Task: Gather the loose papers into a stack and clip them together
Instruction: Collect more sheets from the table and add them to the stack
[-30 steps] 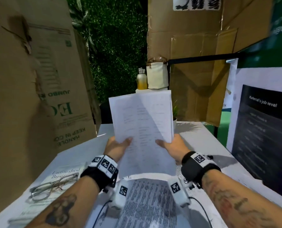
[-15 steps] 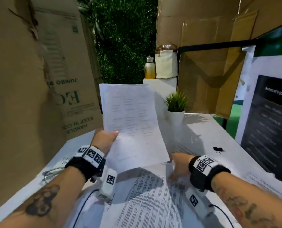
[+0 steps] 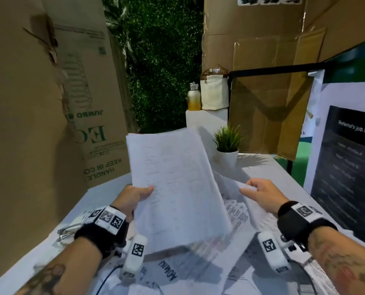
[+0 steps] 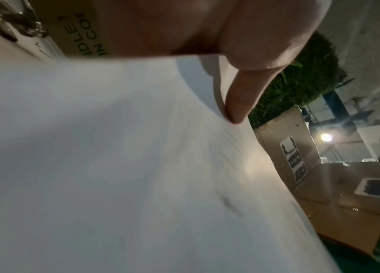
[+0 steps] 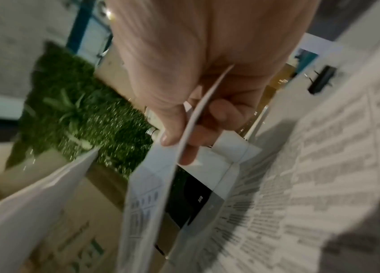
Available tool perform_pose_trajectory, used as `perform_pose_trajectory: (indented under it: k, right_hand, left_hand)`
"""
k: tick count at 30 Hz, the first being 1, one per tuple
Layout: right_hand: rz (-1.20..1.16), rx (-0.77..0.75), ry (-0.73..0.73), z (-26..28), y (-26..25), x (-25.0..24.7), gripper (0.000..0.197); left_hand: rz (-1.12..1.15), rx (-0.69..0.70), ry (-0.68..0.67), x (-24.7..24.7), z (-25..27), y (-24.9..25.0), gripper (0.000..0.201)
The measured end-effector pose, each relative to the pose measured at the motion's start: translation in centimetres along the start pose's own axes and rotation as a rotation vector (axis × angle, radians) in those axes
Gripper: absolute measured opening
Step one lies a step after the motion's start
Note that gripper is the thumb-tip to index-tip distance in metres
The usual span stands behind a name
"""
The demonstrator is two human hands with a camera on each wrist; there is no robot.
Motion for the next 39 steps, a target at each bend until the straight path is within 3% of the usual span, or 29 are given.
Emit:
perform_pose_trajectory:
  k: [6, 9, 12, 14, 17, 20, 23, 26, 29, 30, 31, 33, 34, 37, 39]
  right_hand:
    - [-0.010, -0.059, -0.070, -0.7, -2.4, -1.5, 0.014]
    - [-0.175, -0.057, -0.117, -0.6, -3.5, -1.6, 0.018]
    - [-0.199, -0.002, -0.068, -0.7, -3.2, -1.6, 0.019]
    - [-0.263, 0.079, -0.028, -0.4, -2.2, -1.6, 0.038]
    - [-0.543, 0.242, -0.150, 1.1, -0.5, 0.0, 0.066]
    - [-0.557, 0.203, -0.290, 2.9, -0.5, 2.7, 0.082]
    - [-0.571, 0.116, -0.273, 3.4, -1.4, 4.6, 0.092]
    - [-0.660, 0.032, -0.192, 3.3, -3.0, 4.6, 0.087]
    - [-0.699, -0.080, -0.082, 2.9, -5.9, 2.1, 0.052]
    - [-0.703, -0.116, -0.066, 2.8, -7.0, 1.3, 0.050]
    - [-0.703, -0.143, -0.054, 2.6, -8.0, 0.5, 0.052]
    - [-0.717, -0.179, -0.061, 2.0, -9.7, -0.4, 0.059]
    - [-0.717, -0.185, -0.072, 1.7, -10.2, -0.5, 0.060]
    - [-0.703, -0.179, -0.115, 1.4, -10.8, 0.2, 0.061]
    - [-0.716, -0.150, -0.136, 1.2, -10.0, 0.9, 0.050]
  left_hand:
    - [-0.110, -0.150, -0.236, 2.7, 1.0, -2.4, 0.020]
    - [-0.095, -0.131, -0.221, 3.5, 1.1, -3.4, 0.026]
    - [-0.070, -0.036, -0.159, 3.9, 1.0, -3.9, 0.027]
    - [-0.012, 0.018, -0.105, 3.8, 0.8, -3.8, 0.026]
    - [0.069, 0.065, -0.031, 3.4, 0.4, -3.5, 0.023]
    - [0.115, 0.103, -0.035, 3.4, 0.6, -3.4, 0.025]
    - [0.119, 0.171, -0.062, 3.8, 1.2, -3.2, 0.038]
    - [0.124, 0.301, -0.112, 4.1, 1.6, -2.2, 0.053]
    - [0.155, 0.357, -0.187, 4.2, 1.7, 0.0, 0.094]
    - [0.167, 0.353, -0.217, 4.2, 1.8, 0.8, 0.097]
    - [0.184, 0.349, -0.236, 4.3, 1.8, 1.5, 0.088]
    - [0.214, 0.366, -0.251, 4.8, 2.2, 3.1, 0.047]
    - [0.201, 0.381, -0.244, 5.0, 2.3, 3.6, 0.039]
    - [0.130, 0.386, -0.270, 5.4, 2.5, 4.0, 0.039]
    - [0.125, 0.361, -0.253, 4.9, 2.4, 3.4, 0.039]
Point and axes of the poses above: each hand's wrist, its own z-axis away from the middle knuckle, its own x-axis out of the palm, y = z × x, the point moved 4 cm from there along -z, towards the middle knuckle, and after that the axes turned 9 degrees about z, right-handed, at the moved point
